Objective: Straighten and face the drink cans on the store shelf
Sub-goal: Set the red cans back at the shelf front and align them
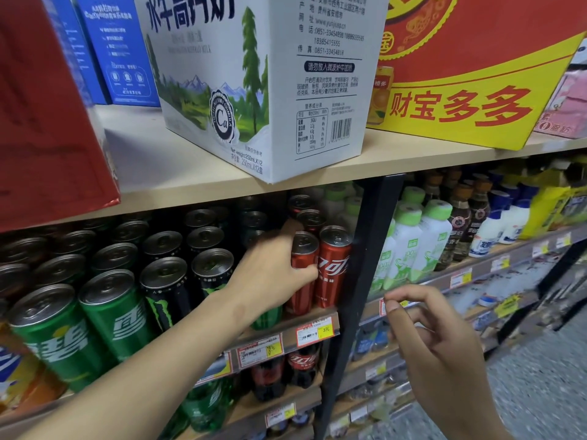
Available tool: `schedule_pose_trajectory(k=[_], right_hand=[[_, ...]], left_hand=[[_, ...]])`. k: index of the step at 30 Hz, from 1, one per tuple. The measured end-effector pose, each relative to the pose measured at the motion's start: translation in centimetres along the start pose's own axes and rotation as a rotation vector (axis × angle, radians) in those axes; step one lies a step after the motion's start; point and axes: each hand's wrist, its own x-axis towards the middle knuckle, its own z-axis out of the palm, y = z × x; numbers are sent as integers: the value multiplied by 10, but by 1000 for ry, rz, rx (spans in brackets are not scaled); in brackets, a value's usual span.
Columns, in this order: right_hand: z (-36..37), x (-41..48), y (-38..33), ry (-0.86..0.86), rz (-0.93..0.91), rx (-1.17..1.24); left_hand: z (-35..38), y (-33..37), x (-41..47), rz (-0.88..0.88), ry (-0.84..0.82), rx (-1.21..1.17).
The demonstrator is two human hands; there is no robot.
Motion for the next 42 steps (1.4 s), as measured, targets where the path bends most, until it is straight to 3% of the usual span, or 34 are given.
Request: schedule_pose_trajectory(k=[35, 42], right_hand=[[11, -15, -7, -29, -8, 20], [16, -21, -16, -45, -1, 51]], left_hand=[[6, -3, 0, 69, 12, 227], [9, -4, -15, 155, 112, 253]])
